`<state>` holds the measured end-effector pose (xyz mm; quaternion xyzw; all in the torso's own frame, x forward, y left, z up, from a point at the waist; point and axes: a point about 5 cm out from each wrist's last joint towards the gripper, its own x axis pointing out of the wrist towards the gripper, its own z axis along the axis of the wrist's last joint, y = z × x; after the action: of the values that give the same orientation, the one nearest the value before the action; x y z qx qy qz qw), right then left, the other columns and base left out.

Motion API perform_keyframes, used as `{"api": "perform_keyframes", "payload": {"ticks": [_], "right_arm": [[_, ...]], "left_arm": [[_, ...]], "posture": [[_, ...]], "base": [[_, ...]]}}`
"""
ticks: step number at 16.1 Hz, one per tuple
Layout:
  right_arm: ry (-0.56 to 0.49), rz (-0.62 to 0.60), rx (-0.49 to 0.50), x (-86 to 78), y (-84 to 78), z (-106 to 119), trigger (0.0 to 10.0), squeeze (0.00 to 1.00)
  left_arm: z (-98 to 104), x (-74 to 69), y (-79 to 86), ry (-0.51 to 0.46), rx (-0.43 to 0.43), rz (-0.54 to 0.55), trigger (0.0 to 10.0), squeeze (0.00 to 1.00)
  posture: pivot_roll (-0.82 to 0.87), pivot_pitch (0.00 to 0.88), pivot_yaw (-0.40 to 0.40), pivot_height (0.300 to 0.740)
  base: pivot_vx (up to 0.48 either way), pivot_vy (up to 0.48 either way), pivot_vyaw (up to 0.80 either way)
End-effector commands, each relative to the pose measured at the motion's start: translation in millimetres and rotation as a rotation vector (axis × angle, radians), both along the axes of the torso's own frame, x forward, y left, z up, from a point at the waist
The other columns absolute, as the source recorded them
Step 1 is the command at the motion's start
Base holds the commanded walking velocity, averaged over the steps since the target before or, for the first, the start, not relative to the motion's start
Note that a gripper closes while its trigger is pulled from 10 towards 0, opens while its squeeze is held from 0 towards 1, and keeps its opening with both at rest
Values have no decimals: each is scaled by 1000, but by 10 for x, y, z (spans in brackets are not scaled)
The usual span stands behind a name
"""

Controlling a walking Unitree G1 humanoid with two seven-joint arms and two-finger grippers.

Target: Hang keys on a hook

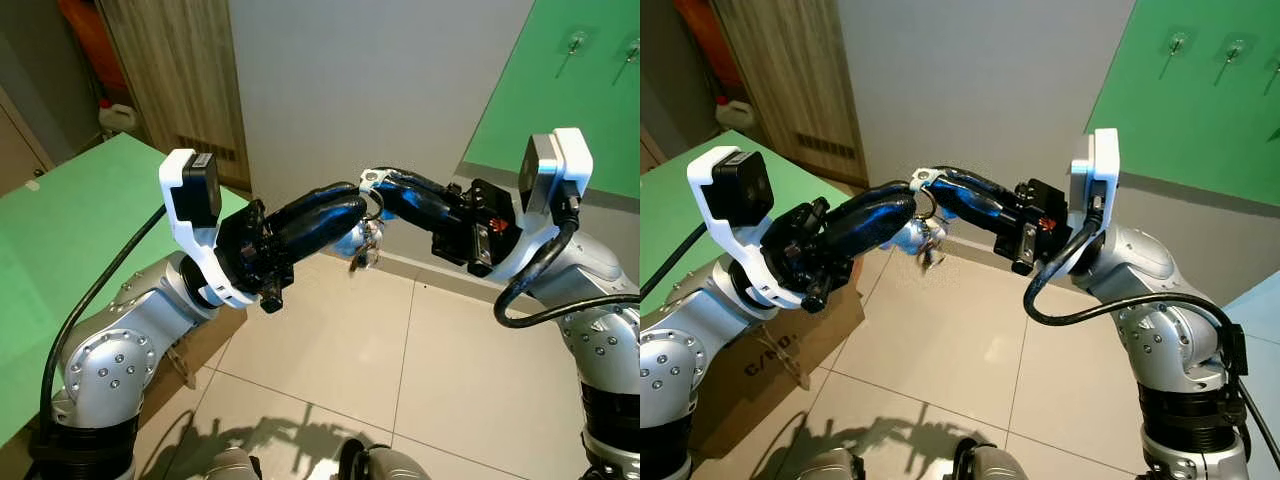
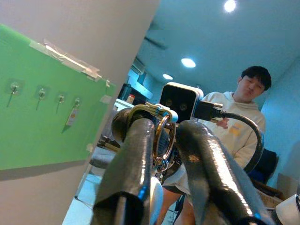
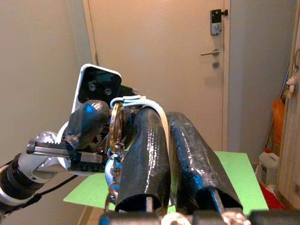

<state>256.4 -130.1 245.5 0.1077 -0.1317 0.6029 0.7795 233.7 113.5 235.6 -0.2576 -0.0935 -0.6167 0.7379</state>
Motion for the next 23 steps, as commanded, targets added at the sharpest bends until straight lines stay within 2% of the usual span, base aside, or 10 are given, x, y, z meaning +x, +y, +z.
{"api": "perform_keyframes", "payload": {"ticks": [1, 11, 14, 15, 16, 17, 19, 20, 22, 23], "right_arm": [[-10, 12, 1, -35, 6, 22, 10000, 0], [-11, -8, 9, -25, 1, 42, 10000, 0], [-14, -36, 6, 0, 8, 51, 10000, 0], [-9, -82, -2, 43, 25, 40, 10000, 0], [5, -83, 9, 54, 31, 34, 10000, 337], [31, -94, 42, 77, 28, 35, 10000, 1000], [61, -109, 42, 101, 52, -21, 10000, 1000], [64, -109, 41, 99, 54, -27, 10000, 1000], [86, -193, -15, 154, 12, -120, 10000, 1000], [120, -290, -65, 237, -46, -215, 10000, 714]], "left_arm": [[62, -40, -23, -31, 2, -24, 0, 0], [43, -45, -47, -40, 32, -21, 0, 0], [41, -40, -52, -42, 34, -17, 0, 0], [49, -30, -48, -39, 19, -10, 0, 0], [56, -29, -47, -38, 11, -9, 0, 0], [68, -26, -44, -38, -2, -7, 0, 0], [148, -30, -32, -44, -81, -17, 0, 0], [155, -30, -32, -44, -88, -17, 0, 0], [207, -40, -33, -40, -150, -28, 0, 0], [225, -42, -28, -29, -193, -27, 0, 0]], "posture": [[47, 129, -62, 740], [39, 123, -64, 740], [40, 119, -65, 740], [41, 118, -64, 740], [41, 117, -64, 740], [41, 117, -64, 740], [43, 112, -65, 740], [43, 112, -65, 740], [42, 114, -66, 740], [41, 116, -66, 740]], "base": [[0, 0, 0], [0, 0, 0], [0, 0, 0], [0, 0, 0], [0, 0, 0], [0, 0, 0], [0, 0, 0], [0, 0, 0], [0, 0, 0], [0, 0, 0]]}}
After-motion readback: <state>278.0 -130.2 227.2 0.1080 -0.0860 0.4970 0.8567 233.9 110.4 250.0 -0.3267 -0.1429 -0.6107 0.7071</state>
